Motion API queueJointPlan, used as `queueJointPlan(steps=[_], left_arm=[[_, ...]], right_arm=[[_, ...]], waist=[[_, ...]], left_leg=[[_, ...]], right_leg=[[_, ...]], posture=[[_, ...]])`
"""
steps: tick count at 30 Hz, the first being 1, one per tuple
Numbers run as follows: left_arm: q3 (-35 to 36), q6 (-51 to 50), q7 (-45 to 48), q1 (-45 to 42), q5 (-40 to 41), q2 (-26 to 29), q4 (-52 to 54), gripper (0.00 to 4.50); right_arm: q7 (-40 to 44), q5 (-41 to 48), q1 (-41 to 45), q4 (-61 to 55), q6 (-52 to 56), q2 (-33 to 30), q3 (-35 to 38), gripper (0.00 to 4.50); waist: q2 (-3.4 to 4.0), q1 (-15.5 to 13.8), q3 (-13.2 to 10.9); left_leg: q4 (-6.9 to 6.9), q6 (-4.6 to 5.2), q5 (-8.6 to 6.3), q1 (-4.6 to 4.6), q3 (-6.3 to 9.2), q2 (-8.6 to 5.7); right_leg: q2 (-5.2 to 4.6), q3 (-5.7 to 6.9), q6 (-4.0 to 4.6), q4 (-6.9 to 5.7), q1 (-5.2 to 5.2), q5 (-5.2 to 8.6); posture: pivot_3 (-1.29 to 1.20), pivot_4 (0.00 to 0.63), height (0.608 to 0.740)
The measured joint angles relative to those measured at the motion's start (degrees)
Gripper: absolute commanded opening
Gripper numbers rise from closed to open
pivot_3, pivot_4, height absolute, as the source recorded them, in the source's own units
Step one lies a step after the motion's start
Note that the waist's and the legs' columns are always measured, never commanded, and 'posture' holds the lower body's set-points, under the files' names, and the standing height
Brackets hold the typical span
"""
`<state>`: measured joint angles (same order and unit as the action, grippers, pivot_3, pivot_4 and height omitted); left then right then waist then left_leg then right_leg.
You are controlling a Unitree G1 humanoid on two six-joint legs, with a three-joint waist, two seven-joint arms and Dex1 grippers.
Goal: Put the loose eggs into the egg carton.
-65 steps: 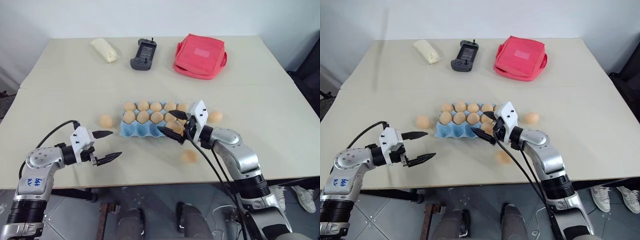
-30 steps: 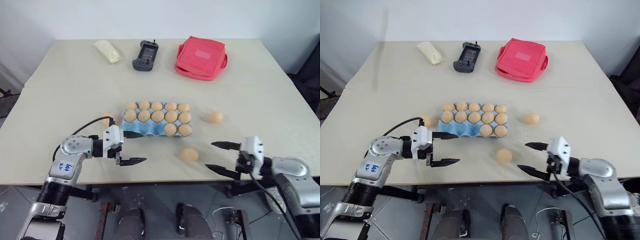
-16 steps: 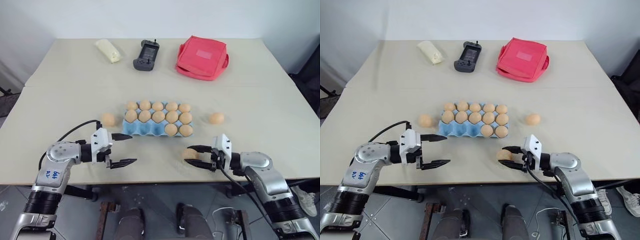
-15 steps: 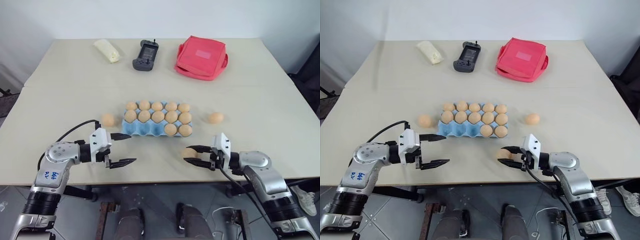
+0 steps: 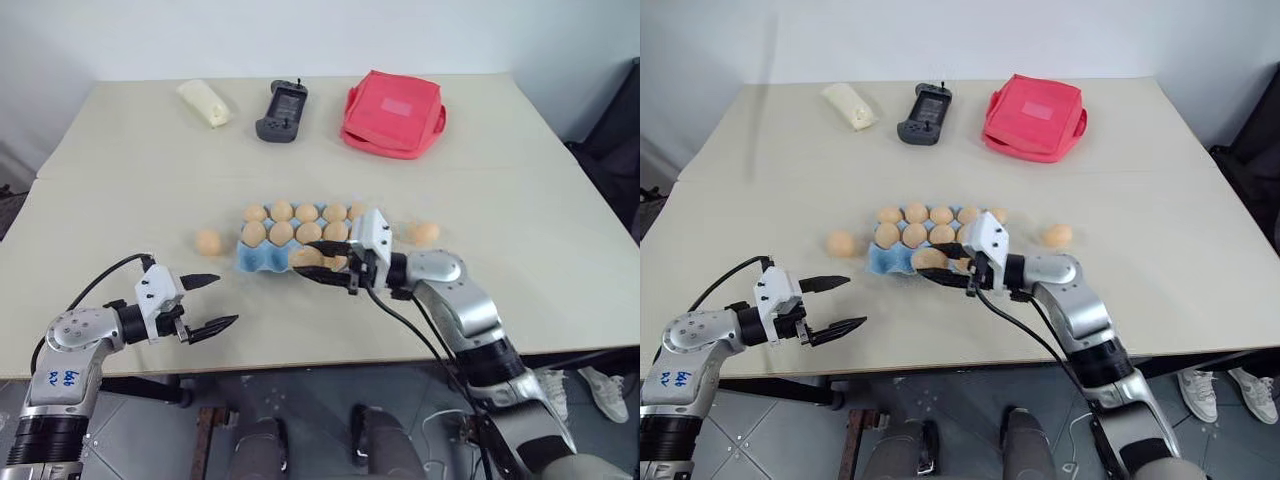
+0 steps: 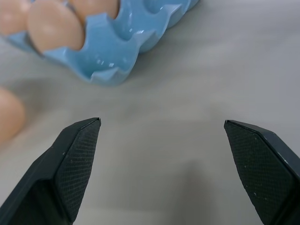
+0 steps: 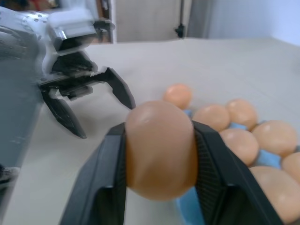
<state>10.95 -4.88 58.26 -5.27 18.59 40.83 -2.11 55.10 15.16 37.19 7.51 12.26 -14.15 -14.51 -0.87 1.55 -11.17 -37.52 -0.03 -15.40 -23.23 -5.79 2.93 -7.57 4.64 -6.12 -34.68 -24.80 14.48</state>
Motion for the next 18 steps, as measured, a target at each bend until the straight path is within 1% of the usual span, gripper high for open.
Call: queueJointPlan(steps=[2,4,8,9,12,16,18], left_arm=[[0.1,-0.3,-0.4,0.5,0.0,0.0,0.8,4.5],[0.1,-0.6,-0.9,0.7,0.2,-0.1,2.3,4.5],[0.2,-1.6,-1.6,1.5,0.4,-0.1,4.1,4.5],[0.2,-1.7,-1.7,1.6,0.5,-0.1,4.3,4.5],[0.2,-2.4,-1.9,1.7,0.8,-0.2,5.0,4.5],[-0.6,-2.7,-1.9,0.2,1.4,-0.7,5.9,4.5],[-1.8,-3.1,-1.7,-1.6,1.5,-1.3,6.0,4.5]], right_arm=[[-1.8,-2.2,2.3,5.1,-2.1,2.2,-0.5,2.2],[-2.9,-3.6,3.7,8.7,-4.5,2.9,-0.5,2.76],[-2.1,-3.5,3.7,9.1,-5.9,1.7,0.7,4.22],[-1.5,-3.0,3.1,8.0,-5.8,0.8,1.4,4.48],[0.4,-0.9,1.1,2.8,-4.2,-2.8,3.2,4.48],[1.7,2.3,-2.8,-4.2,-1.8,-7.8,7.1,4.48],[1.9,4.0,-6.5,-7.9,-0.5,-11.1,9.9,4.48]], waist=[[0.0,0.1,0.0],[0.0,0.1,0.0],[0.0,0.1,0.0],[0.0,0.1,0.0],[0.0,0.1,0.0],[-0.01,0.0,0.0],[-0.01,-0.2,0.0]], left_leg=[[0.04,0.01,-0.01,-0.02,-0.13,-0.02],[0.11,0.01,-0.03,-0.02,-0.22,-0.04],[0.14,-0.07,-0.2,-0.03,-0.42,-0.03],[0.15,-0.1,-0.23,-0.05,-0.5,-0.01],[0.15,-0.11,-0.31,-0.05,-0.96,0.1],[0.12,-0.11,-0.32,-0.05,-1.01,0.11],[0.1,-0.09,-0.32,-0.05,-1.04,0.1]], right_leg=[[-0.07,0.06,-0.01,0.0,-0.06,-0.01],[-0.09,0.11,-0.03,-0.1,-0.06,-0.02],[-0.08,0.38,-0.04,-0.18,-0.21,-0.02],[-0.08,0.46,-0.04,-0.21,-0.25,-0.02],[-0.07,0.64,-0.04,-0.26,-0.34,-0.02],[-0.07,0.67,-0.02,-0.21,-0.34,-0.01],[-0.08,0.69,0.0,-0.13,-0.3,0.0]], posture=[[0.0,0.15,0.74],[0.0,0.15,0.74],[0.0,0.15,0.74],[0.0,0.15,0.74],[0.0,0.15,0.74],[0.0,0.15,0.74],[0.0,0.15,0.74]])
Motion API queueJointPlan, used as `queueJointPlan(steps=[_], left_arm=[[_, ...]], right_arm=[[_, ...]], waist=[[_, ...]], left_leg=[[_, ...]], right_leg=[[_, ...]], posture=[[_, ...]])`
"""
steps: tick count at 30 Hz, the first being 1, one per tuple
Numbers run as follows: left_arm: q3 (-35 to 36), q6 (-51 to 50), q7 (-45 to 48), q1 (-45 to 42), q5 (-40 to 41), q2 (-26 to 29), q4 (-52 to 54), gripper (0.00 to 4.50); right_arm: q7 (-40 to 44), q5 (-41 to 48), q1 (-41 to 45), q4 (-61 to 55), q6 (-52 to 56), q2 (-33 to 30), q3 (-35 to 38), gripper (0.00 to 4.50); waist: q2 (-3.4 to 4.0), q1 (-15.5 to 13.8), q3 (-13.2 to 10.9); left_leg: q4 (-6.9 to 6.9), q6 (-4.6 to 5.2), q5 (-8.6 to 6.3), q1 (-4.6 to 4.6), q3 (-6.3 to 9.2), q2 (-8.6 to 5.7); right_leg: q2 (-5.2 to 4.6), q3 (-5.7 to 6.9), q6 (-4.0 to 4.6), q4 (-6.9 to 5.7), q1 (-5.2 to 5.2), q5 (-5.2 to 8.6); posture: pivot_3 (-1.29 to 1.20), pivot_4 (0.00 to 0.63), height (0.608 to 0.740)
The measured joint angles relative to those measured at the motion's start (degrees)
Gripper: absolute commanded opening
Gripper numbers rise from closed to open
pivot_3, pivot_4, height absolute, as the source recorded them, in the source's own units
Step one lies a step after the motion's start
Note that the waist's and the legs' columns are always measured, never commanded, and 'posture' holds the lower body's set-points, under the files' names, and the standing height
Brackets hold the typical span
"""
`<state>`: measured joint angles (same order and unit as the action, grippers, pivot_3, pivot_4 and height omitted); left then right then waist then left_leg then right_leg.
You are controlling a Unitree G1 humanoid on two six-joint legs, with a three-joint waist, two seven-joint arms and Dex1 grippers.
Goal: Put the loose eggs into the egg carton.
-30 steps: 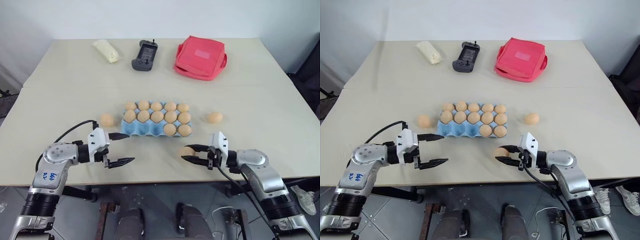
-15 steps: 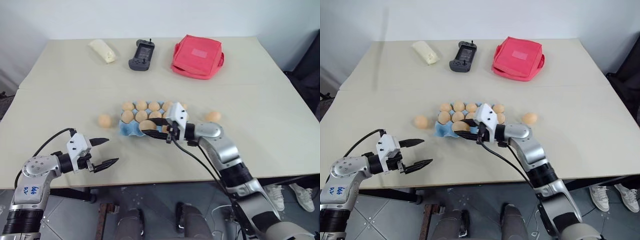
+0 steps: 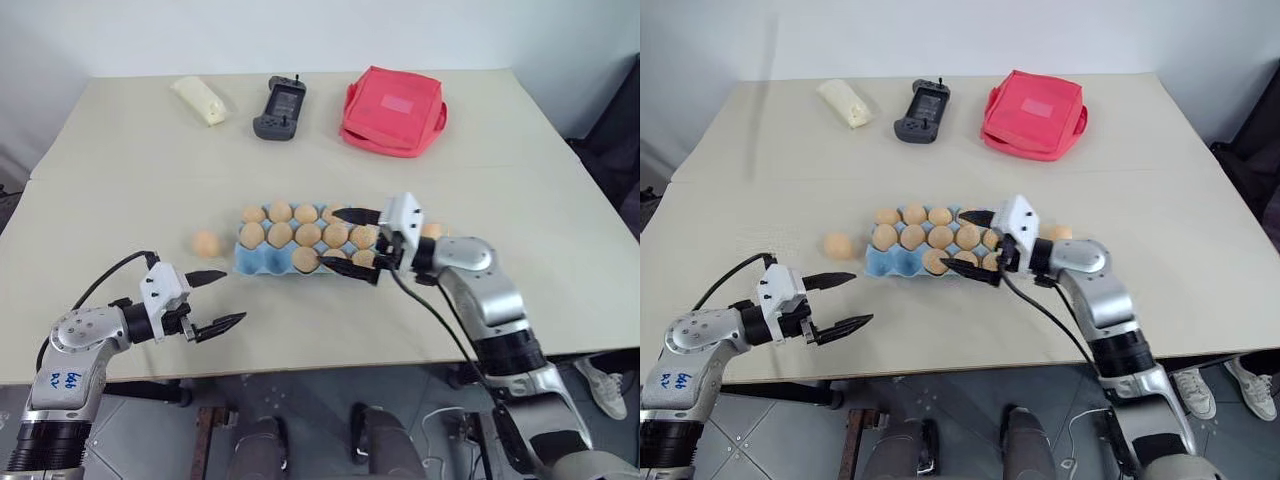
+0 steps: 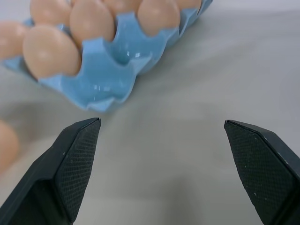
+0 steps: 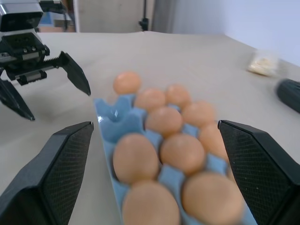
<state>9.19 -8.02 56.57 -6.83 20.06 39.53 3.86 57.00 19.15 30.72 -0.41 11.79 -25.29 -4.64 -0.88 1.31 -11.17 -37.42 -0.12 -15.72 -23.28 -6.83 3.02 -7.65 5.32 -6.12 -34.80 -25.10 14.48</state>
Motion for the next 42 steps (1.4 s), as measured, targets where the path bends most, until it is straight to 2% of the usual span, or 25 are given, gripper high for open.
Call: queueJointPlan(steps=[4,10,16,22,28,35,39,42], left_arm=[[-3.5,-0.4,0.8,-4.1,0.0,-1.3,-0.1,4.5],[-8.0,-0.8,1.9,-10.0,0.0,-4.0,-0.3,4.5],[-8.7,-2.0,3.0,-12.6,0.3,-5.0,-1.9,4.5],[-8.6,-1.5,2.8,-12.9,0.2,-5.3,-2.6,4.5],[-8.0,-0.9,2.2,-12.7,0.1,-5.2,-2.6,4.5],[-7.3,-1.4,1.3,-10.0,0.1,-4.8,-1.4,4.5],[-5.8,-1.5,0.4,-8.4,0.2,-4.3,0.0,4.5],[-4.5,-1.4,-0.2,-7.6,0.4,-3.7,0.1,4.5]], right_arm=[[-0.7,2.5,-9.7,-4.1,1.6,-6.3,7.6,4.48],[-4.2,3.4,-21.2,-3.6,-0.4,-8.8,18.5,4.48],[-8.0,1.2,-22.7,4.7,-5.6,-8.5,21.3,4.48],[-10.5,-1.2,-15.6,10.3,-5.9,-8.3,18.8,4.48],[-12.0,-6.5,1.5,24.3,-5.4,-6.5,11.8,4.48],[-10.4,-9.8,11.2,38.7,-5.4,-3.3,6.9,4.48],[-7.5,-10.1,11.6,43.0,-7.6,-2.8,6.0,3.23],[-4.2,-8.5,11.3,41.3,-9.4,-2.0,6.1,2.26]], waist=[[-0.01,-0.6,0.0],[-0.01,-0.8,0.0],[-0.01,-0.3,0.0],[0.0,0.6,0.0],[0.01,0.6,0.0],[0.01,0.2,0.0],[0.02,0.3,0.0],[0.04,0.6,0.0]], left_leg=[[-0.07,0.04,-0.02,0.01,-0.07,-0.01],[-0.15,0.04,-0.01,0.09,-0.17,0.07],[-0.43,0.09,0.02,0.11,-0.19,0.15],[-0.57,0.12,0.04,0.13,-0.19,0.22],[-0.6,0.0,0.12,0.11,-0.2,0.32],[-0.58,-0.04,0.08,-0.02,-0.28,0.36],[-0.58,-0.03,0.06,-0.02,-0.33,0.36],[-0.58,-0.05,0.06,0.01,-0.36,0.48]], right_leg=[[0.0,-0.01,0.0,0.26,0.04,0.0],[0.1,-0.05,0.1,0.18,0.03,-0.04],[0.16,-0.08,0.2,0.12,0.11,-0.13],[0.2,-0.18,0.23,0.0,0.1,-0.2],[0.29,-0.15,0.39,-0.17,0.02,-0.21],[0.28,-0.06,0.39,-0.08,-0.06,-0.2],[0.26,-0.04,0.38,-0.06,-0.07,-0.21],[0.32,-0.05,0.38,-0.1,-0.1,-0.21]], posture=[[0.0,0.15,0.74],[0.0,0.15,0.74],[0.0,0.15,0.74],[0.0,0.15,0.74],[0.0,0.15,0.74],[0.0,0.15,0.74],[0.0,0.15,0.74],[0.0,0.15,0.74]])
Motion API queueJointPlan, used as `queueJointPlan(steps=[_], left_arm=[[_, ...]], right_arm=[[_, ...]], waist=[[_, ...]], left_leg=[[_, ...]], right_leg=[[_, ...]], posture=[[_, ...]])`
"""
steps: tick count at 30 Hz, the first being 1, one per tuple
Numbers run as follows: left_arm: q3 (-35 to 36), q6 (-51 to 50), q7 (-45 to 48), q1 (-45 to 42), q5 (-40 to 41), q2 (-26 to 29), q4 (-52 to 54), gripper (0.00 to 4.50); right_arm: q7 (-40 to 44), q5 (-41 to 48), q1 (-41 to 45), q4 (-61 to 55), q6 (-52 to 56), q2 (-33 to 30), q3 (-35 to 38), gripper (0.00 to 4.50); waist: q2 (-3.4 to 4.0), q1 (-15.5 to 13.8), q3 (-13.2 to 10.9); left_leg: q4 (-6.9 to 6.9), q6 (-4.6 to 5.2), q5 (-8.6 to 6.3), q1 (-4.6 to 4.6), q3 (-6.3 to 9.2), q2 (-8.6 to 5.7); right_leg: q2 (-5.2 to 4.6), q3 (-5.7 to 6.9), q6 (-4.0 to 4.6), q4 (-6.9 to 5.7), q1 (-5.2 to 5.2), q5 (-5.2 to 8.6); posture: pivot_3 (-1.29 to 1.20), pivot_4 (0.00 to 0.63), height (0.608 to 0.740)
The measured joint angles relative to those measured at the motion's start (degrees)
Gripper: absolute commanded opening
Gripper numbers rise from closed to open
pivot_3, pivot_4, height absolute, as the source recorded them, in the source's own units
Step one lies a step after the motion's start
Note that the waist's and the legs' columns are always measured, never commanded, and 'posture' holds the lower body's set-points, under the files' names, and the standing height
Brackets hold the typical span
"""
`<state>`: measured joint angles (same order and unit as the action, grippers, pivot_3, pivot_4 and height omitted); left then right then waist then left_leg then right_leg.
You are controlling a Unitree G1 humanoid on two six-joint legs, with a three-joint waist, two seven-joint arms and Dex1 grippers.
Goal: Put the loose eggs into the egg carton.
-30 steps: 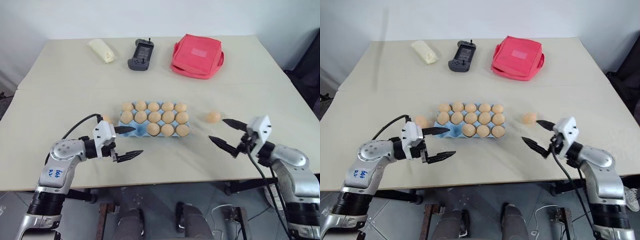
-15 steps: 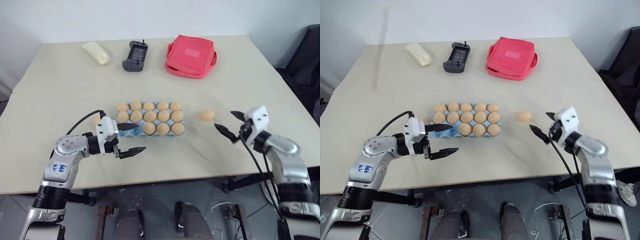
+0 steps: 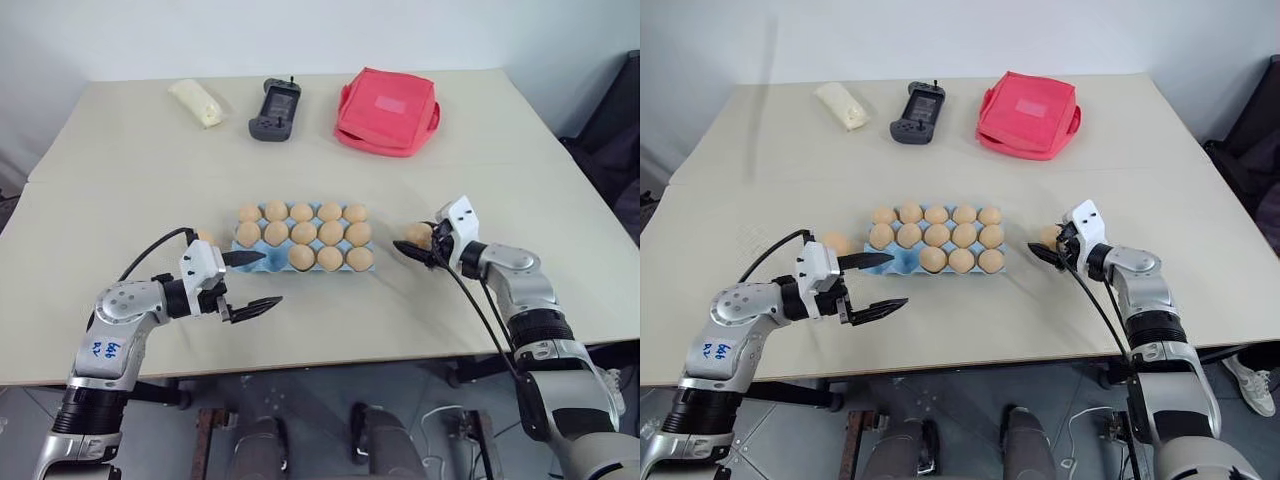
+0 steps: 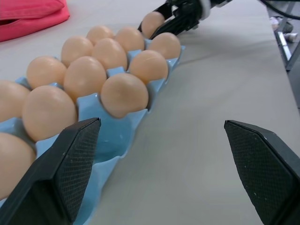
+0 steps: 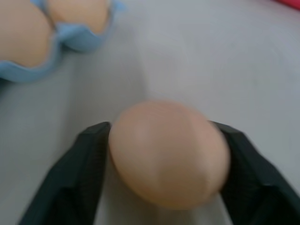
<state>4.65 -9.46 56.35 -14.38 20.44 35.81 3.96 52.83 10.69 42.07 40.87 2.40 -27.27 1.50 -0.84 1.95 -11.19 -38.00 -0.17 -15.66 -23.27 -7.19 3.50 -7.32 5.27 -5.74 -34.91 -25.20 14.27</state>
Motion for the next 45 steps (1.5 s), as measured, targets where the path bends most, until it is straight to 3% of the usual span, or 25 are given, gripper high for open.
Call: queueJointPlan(steps=[6,12,17,22,26,29,30,37,45], left_arm=[[6.2,0.5,-0.5,4.1,2.1,1.1,-0.4,4.5],[10.3,1.7,1.2,11.5,2.5,4.5,-3.9,4.5],[12.9,2.3,0.3,12.7,2.5,5.2,-6.7,4.5],[13.2,2.5,-0.3,13.4,2.5,5.2,-6.5,4.5],[13.2,2.5,-0.9,14.3,2.5,5.1,-5.4,4.5],[13.2,2.5,-1.4,14.9,2.5,5.0,-4.3,4.5],[13.2,2.4,-1.5,15.0,2.5,5.0,-4.3,4.5],[13.9,1.6,-3.3,15.3,2.6,4.8,-4.6,4.5],[18.2,2.1,-5.5,15.6,2.0,6.5,-9.7,4.5]], right_arm=[[3.8,3.5,-2.4,-14.8,3.0,1.2,-0.5,2.13],[3.0,4.9,-2.6,-31.8,16.0,7.9,-9.4,2.13],[-0.8,1.8,1.6,-31.6,20.2,17.0,-17.9,2.13],[-4.1,-3.7,5.1,-22.3,16.0,21.6,-21.8,2.13],[-5.9,-5.0,8.3,-16.8,13.0,23.6,-21.2,3.35],[-5.8,-5.0,8.8,-16.3,12.2,23.2,-20.3,4.37],[-5.6,-4.9,8.6,-16.7,12.2,22.9,-20.0,4.44],[4.9,2.5,-3.9,-34.6,10.4,12.7,-15.9,4.44],[15.2,9.4,-18.0,-39.3,1.0,1.6,-7.0,4.44]], waist=[[0.0,0.2,0.0],[0.01,1.0,0.0],[0.01,1.1,0.0],[-0.04,1.0,0.0],[-0.04,1.2,0.0],[-0.04,1.2,0.0],[-0.03,1.2,0.0],[-0.06,0.6,0.0],[-0.07,0.4,0.0]], left_leg=[[0.01,-0.18,0.01,0.03,0.0,0.25],[0.04,-0.22,-0.02,0.04,0.09,0.32],[0.04,-0.23,-0.02,0.03,0.25,0.34],[0.04,-0.19,-0.09,-0.04,0.18,0.29],[0.06,-0.29,-0.23,-0.03,0.11,0.36],[0.08,-0.37,-0.34,-0.02,-0.01,0.44],[0.08,-0.38,-0.36,-0.02,-0.07,0.45],[0.09,-0.31,-0.6,-0.01,-0.51,0.54],[0.08,-0.3,-0.65,0.24,-0.99,0.7]], right_leg=[[0.16,0.01,0.19,-0.19,-0.17,0.01],[0.15,0.04,0.34,-0.29,-0.3,0.04],[0.1,0.08,0.43,-0.31,-0.35,0.01],[-0.31,0.65,0.4,-0.19,-0.35,-0.02],[-0.22,0.83,0.4,-0.34,-0.36,-0.02],[-0.16,0.96,0.41,-0.45,-0.39,-0.02],[-0.15,0.98,0.41,-0.45,-0.4,-0.01],[-0.17,1.28,0.41,-0.13,-0.33,-0.01],[-0.15,1.26,0.51,0.14,-0.37,0.02]], posture=[[0.0,0.15,0.74],[0.0,0.15,0.74],[0.0,0.15,0.74],[0.0,0.15,0.74],[0.0,0.15,0.74],[0.0,0.15,0.74],[0.0,0.15,0.74],[0.0,0.15,0.74],[0.0,0.15,0.74]])
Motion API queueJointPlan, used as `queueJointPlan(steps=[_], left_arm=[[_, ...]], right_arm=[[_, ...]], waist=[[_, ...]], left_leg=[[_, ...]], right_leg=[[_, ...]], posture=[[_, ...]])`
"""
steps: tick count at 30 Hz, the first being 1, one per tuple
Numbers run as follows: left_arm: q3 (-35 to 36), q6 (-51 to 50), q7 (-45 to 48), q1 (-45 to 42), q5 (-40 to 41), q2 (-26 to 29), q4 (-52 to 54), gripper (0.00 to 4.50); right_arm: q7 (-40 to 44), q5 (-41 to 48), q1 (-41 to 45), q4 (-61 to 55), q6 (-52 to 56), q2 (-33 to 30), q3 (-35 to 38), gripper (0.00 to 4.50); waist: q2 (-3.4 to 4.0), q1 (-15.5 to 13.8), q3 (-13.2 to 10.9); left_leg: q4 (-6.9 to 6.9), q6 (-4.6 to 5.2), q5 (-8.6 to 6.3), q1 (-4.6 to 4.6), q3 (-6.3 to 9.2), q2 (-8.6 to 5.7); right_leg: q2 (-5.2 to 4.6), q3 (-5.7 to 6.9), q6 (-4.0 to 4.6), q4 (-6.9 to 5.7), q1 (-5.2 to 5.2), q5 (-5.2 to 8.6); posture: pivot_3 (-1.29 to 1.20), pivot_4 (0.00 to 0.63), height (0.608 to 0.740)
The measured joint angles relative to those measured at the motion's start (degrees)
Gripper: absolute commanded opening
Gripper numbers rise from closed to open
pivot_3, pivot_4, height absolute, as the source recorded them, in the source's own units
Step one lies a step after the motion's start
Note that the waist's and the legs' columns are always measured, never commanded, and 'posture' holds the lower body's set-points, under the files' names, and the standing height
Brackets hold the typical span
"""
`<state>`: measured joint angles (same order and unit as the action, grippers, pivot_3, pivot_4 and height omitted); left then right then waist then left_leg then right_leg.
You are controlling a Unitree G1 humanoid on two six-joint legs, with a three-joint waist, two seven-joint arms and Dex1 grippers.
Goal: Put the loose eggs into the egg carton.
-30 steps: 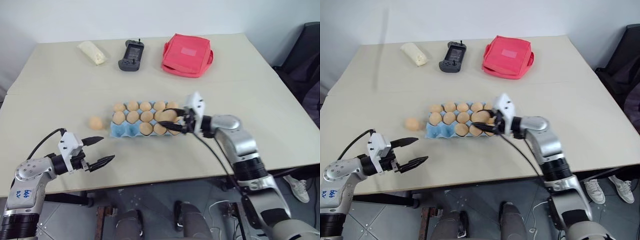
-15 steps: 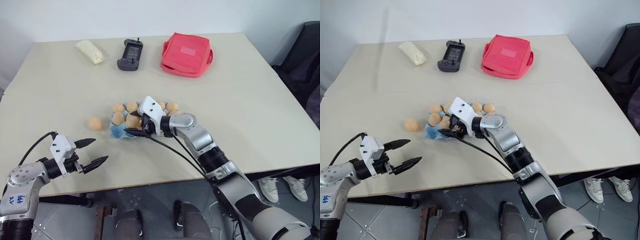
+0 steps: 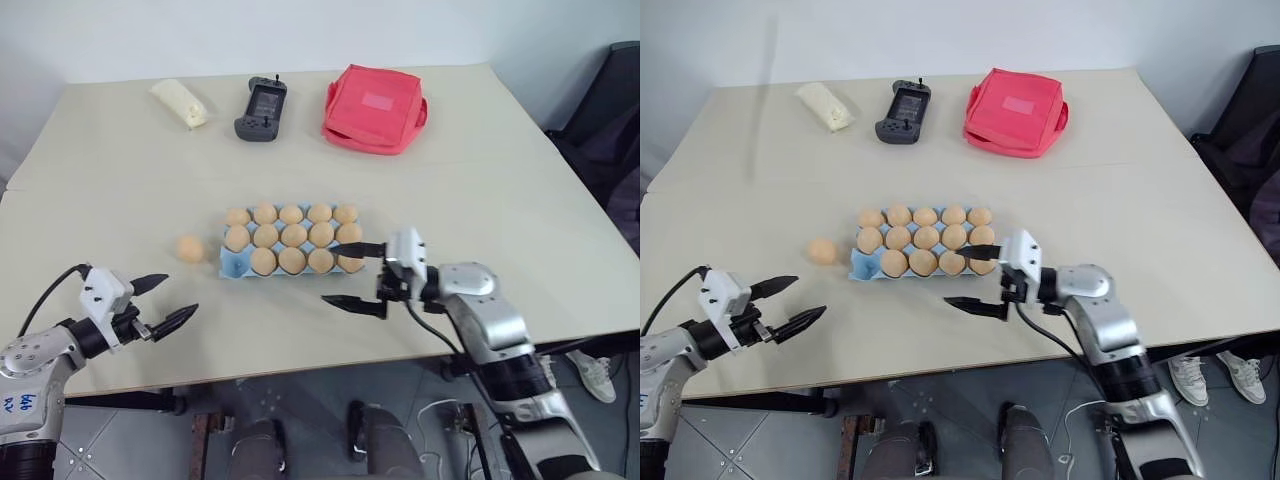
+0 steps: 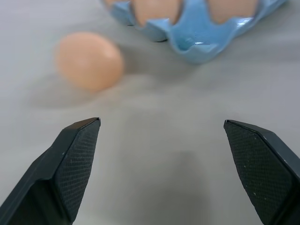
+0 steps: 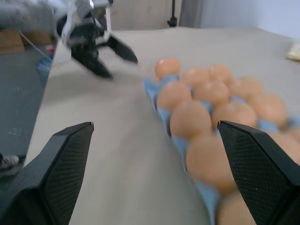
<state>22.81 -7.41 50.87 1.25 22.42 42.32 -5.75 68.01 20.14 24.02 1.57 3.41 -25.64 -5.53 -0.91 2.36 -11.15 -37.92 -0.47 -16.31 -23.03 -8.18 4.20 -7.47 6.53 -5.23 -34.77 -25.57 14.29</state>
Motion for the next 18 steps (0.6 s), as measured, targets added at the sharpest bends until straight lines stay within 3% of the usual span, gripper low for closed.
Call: queueJointPlan(steps=[8,18], left_arm=[[1.9,2.4,-1.0,-2.3,-1.0,1.5,-8.7,4.5],[-6.1,2.8,-4.0,-17.0,-3.4,-5.0,-11.6,4.5]], right_arm=[[1.0,0.8,-3.2,2.1,-4.7,-3.4,4.3,4.44],[-1.0,0.8,-5.6,0.4,-4.5,-4.7,5.4,4.44]], waist=[[0.0,-0.5,0.0],[-0.02,-0.9,0.0]], left_leg=[[-0.02,-0.1,0.01,0.08,-0.04,0.15],[-0.11,-0.09,0.02,0.05,-0.15,0.07]], right_leg=[[0.07,-0.01,0.2,-0.12,-0.03,0.01],[0.04,0.0,0.13,-0.15,-0.02,-0.04]], posture=[[0.0,0.15,0.74],[0.0,0.15,0.74]])
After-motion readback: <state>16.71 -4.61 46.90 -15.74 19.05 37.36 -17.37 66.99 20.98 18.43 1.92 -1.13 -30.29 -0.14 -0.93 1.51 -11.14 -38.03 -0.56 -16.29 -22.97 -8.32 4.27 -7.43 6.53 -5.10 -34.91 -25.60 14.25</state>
